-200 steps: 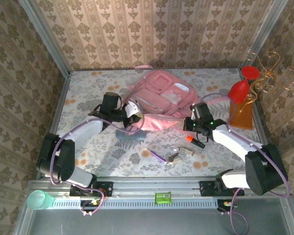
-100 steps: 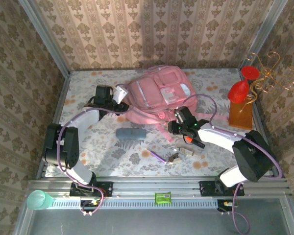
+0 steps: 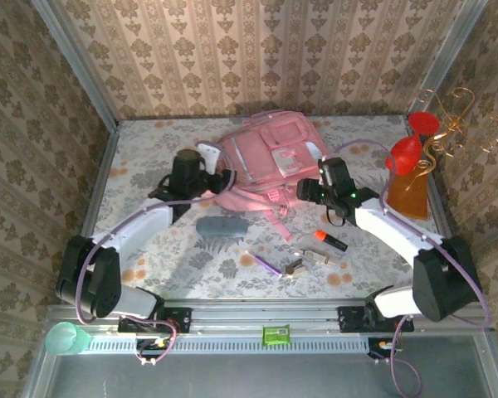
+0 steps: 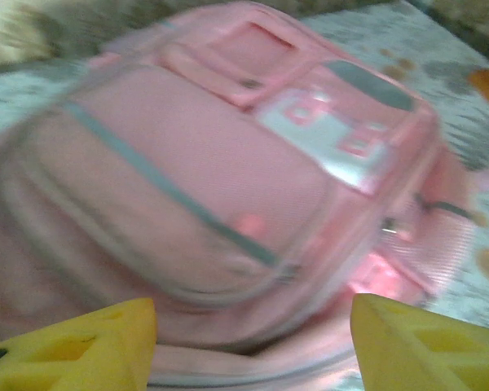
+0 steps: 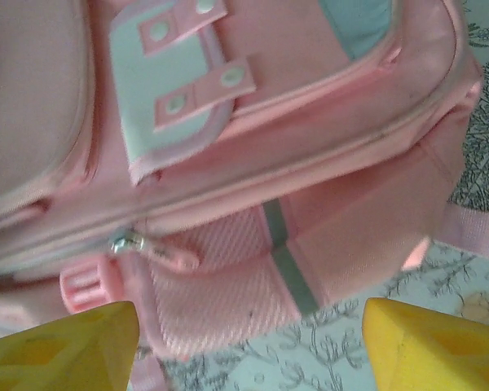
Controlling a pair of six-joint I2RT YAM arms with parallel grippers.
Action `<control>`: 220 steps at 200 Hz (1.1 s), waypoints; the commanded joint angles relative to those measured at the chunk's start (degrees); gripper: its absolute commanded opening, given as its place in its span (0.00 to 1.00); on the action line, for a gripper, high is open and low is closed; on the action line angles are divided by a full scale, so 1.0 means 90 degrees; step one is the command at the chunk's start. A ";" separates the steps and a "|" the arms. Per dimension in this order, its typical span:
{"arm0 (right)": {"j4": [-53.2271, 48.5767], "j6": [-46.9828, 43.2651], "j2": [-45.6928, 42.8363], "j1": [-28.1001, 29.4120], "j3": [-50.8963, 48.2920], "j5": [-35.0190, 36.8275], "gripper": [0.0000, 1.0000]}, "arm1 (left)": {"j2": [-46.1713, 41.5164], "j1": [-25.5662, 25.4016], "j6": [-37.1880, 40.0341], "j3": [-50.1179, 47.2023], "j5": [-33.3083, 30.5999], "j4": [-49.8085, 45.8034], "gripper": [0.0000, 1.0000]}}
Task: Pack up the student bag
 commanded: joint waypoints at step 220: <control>0.3923 0.2765 0.0194 -0.0861 -0.1493 -0.2936 0.12 | 0.1011 -0.1448 -0.1697 0.0641 -0.1248 -0.0877 0.60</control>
